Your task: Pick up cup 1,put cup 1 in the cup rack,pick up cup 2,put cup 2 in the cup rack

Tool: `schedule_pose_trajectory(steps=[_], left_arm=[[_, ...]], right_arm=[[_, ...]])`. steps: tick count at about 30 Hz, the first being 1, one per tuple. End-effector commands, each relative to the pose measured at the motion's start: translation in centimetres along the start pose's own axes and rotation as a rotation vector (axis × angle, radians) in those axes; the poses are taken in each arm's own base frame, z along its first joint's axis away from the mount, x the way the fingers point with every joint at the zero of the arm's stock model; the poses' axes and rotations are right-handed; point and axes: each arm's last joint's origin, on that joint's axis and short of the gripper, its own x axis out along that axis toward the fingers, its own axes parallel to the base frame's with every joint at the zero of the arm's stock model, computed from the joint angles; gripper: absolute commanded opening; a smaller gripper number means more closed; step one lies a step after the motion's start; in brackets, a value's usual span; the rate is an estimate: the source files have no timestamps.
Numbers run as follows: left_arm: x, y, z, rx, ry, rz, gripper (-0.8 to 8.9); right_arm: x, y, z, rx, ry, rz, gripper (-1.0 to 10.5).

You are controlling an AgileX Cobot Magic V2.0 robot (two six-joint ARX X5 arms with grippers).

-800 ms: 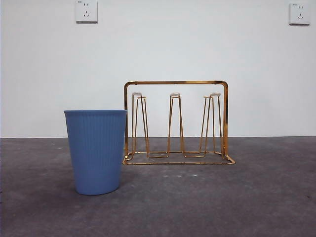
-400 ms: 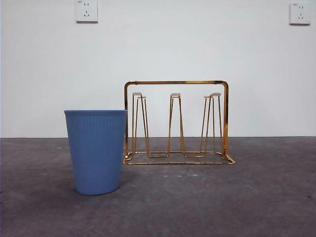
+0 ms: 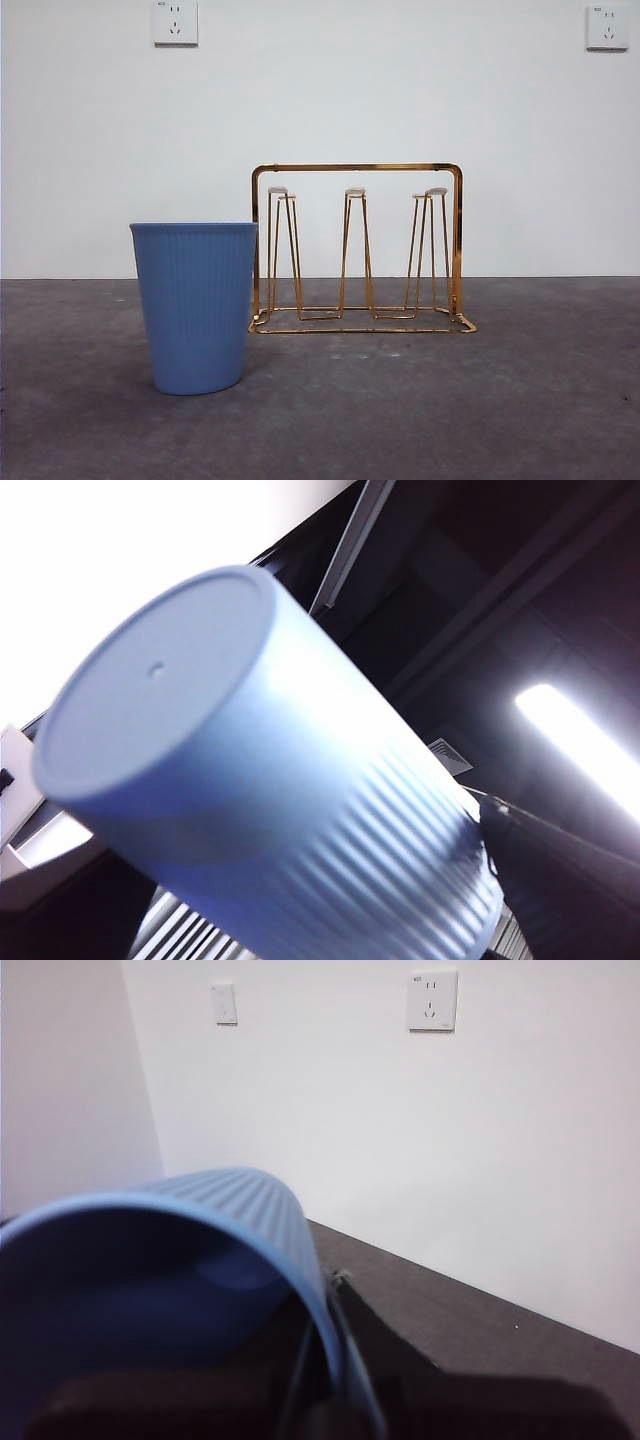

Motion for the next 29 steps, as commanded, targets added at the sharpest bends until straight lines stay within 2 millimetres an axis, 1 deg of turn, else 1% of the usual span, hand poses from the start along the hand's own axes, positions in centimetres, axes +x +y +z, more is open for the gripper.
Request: schedule_pose_trajectory(steps=[1, 4, 9, 19, 22, 24, 29], left_arm=[[0.1, -0.1, 0.2, 0.016, -0.016, -0.018, 7.18], [0.1, -0.1, 0.2, 0.016, -0.016, -0.018, 7.18], [0.1, -0.1, 0.2, 0.016, -0.016, -0.018, 7.18], [0.1, -0.2, 0.3, 0.017, -0.02, -0.025, 7.07], [0.1, -0.2, 0.3, 0.018, -0.019, -0.024, 5.5], [0.1, -0.2, 0.3, 0.018, -0.018, -0.025, 4.65], [0.1, -0.2, 0.3, 0.018, -0.018, -0.025, 3.29]], right_arm=[[0.1, 0.0, -0.3, -0.016, 0.012, -0.013, -0.1], [0.2, 0.0, -0.5, -0.015, 0.039, -0.011, -0.1], [0.8, -0.1, -1.5, -0.031, 0.131, -0.008, -0.1], [0.6, -0.1, -2.0, -0.052, 0.185, -0.026, -0.1], [0.6, -0.1, -2.0, -0.054, 0.18, -0.036, -0.1], [0.6, -0.1, -2.0, -0.054, 0.182, -0.036, -0.1], [0.6, -0.2, -2.1, -0.054, 0.189, -0.044, -0.1]])
